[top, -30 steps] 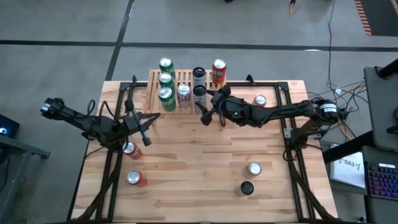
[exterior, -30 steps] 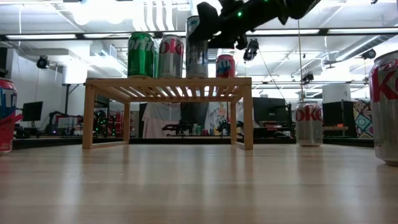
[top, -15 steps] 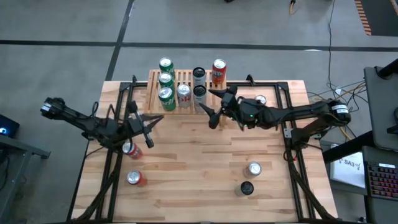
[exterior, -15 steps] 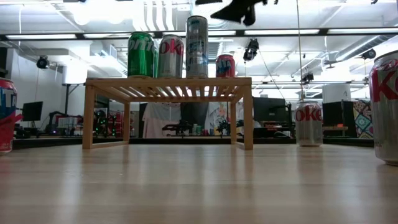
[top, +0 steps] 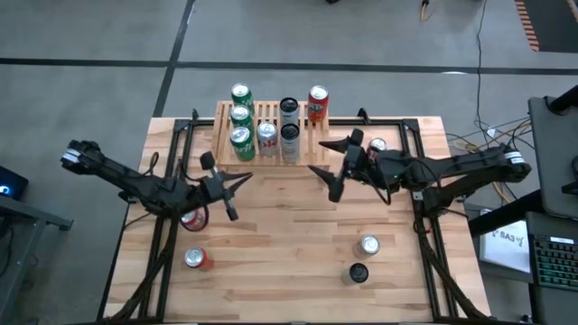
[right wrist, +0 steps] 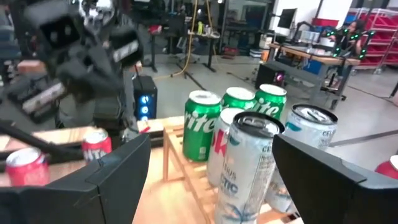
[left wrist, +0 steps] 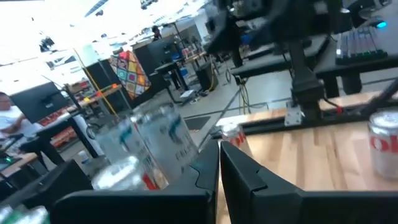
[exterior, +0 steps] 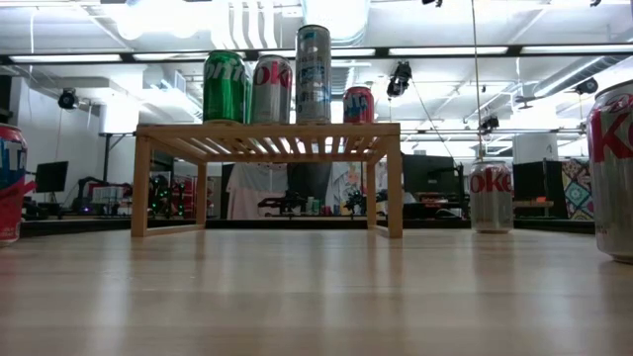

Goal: Place canned beverage on shelf
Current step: Adjust the white soda can

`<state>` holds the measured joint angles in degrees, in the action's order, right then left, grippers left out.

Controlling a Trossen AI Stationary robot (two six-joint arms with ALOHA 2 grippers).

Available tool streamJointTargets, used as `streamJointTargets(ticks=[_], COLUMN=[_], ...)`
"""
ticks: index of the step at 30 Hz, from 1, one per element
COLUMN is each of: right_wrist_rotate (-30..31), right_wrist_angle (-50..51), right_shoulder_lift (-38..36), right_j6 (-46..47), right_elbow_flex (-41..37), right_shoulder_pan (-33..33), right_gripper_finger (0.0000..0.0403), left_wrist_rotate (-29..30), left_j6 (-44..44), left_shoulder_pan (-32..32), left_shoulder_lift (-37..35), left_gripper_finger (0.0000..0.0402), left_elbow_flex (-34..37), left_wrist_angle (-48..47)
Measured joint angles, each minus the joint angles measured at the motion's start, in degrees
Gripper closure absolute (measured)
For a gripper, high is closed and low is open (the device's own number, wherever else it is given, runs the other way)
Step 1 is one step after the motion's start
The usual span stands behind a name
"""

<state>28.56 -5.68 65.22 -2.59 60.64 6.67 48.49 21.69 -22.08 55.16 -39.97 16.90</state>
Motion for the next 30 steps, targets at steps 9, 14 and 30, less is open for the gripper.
streamJointTargets(ticks=[9,14,30], right_wrist_rotate=[0.02,0.03,0.04], right_wrist_angle=[6.86,10.99,13.17], right_shoulder_lift=[-1.43,-1.43,-1.41], right_j6=[1.27,2.82,4.66], right_elbow_flex=[0.0,0.02,0.02], right_shoulder_pan=[1.27,1.34,1.34], right_gripper_finger=[0.0078,0.0078,0.0078], left_wrist_rotate=[0.0,-8.26,-22.97], left_j6=[5.97,1.91,1.35], left_shoulder_pan=[7.81,14.51,26.76], left_shoulder_lift=[4.63,5.52,13.65], left_gripper_finger=[0.0401,0.0401,0.0401], left_elbow_flex=[-10.6,-15.5,-35.64], left_wrist_angle=[-11.75,-23.36,-48.0])
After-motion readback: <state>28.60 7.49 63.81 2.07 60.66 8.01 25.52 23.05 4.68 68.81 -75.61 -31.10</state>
